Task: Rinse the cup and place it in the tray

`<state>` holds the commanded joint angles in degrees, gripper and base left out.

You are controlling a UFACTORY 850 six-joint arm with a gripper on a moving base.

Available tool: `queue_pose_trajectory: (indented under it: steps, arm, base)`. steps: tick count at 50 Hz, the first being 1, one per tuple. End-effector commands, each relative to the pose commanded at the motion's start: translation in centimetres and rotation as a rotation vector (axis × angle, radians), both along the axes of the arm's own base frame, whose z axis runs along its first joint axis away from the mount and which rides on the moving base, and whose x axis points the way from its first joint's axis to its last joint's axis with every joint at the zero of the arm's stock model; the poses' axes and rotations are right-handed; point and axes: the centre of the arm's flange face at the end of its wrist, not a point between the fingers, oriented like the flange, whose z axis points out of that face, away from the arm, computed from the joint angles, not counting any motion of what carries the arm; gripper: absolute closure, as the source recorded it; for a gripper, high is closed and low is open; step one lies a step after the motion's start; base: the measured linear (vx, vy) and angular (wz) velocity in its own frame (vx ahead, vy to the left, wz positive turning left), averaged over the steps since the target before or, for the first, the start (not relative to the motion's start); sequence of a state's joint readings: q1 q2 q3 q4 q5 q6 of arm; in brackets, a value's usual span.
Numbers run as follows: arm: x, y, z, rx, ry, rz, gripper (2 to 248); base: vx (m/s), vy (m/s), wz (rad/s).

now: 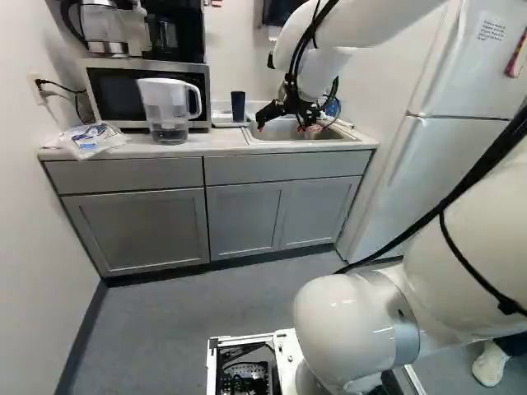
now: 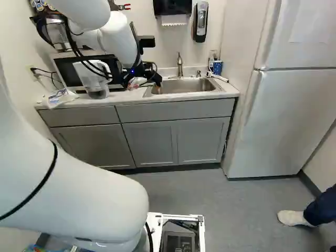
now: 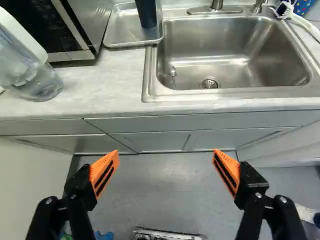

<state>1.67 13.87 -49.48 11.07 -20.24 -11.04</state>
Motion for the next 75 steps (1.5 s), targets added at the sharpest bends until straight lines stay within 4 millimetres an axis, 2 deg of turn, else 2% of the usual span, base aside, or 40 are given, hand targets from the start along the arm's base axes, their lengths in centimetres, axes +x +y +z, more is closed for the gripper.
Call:
queue_pose_trajectory:
  steps: [41,75]
  arm:
    - [0.0,-0.1,-0.5,-0.002,-0.007,-0.005,3]
    - [-0.5,-0.5,-3.9,-0.016,-0.059,-0.033,3]
  base:
    - [0.000,0.000,0.000]
    - [0.000,0.000,0.000]
